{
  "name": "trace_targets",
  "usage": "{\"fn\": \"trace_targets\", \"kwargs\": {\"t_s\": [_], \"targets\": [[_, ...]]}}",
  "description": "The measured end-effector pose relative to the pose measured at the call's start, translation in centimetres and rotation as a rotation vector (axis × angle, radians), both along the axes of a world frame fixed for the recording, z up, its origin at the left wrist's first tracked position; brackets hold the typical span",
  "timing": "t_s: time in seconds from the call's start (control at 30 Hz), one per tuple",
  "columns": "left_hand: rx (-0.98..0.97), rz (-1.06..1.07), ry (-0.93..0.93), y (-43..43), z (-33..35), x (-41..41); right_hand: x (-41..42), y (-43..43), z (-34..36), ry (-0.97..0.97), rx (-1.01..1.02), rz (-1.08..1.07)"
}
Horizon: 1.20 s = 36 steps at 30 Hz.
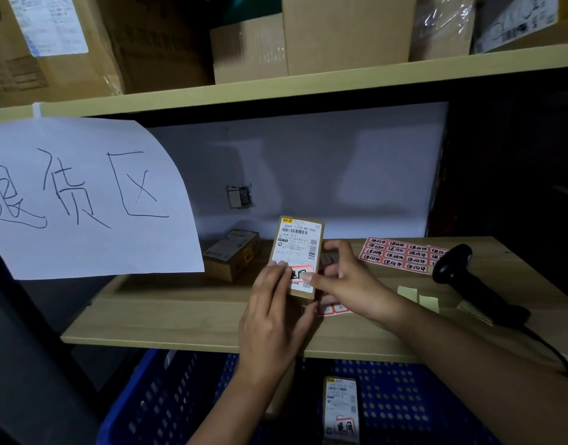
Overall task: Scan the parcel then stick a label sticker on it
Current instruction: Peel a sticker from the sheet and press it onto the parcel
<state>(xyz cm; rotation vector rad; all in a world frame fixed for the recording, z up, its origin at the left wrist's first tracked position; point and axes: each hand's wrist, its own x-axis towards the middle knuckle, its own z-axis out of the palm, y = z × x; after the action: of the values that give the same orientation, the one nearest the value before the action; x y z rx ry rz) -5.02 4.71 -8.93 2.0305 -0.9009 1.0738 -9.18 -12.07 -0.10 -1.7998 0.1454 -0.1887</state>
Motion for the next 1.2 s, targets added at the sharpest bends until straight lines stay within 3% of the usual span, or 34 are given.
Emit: {"fn": "trace_targets", "kwargs": {"t_s": [0.33, 0.53, 0.7, 0.87, 1.2], "targets": [[0.177, -0.023, -0.105, 0.1, 1.0, 1.3, -1.0, -1.0, 0.5, -0.039, 0.191, -0.018], [0.151, -0.064, -0.079, -0.9, 1.0, 1.1, -1.8, -1.5, 0.0, -0.058, 0.166, -0.067], [0.104, -0.096, -0.065, -1.5, 0.9, 0.4, -3.1, -2.1, -1.4, -0.225, -0.196, -0.187], [0.096, -0.133, -0.03, -1.9, 1.2, -0.7, -4.2, -2.7, -1.8, -0.273, -0.129, -0.203], [0.164, -0.301, 0.087, -0.7, 1.9, -4.6, -8.6, -3.6, -1.6, -0.151, -0.038, -0.157]]}}
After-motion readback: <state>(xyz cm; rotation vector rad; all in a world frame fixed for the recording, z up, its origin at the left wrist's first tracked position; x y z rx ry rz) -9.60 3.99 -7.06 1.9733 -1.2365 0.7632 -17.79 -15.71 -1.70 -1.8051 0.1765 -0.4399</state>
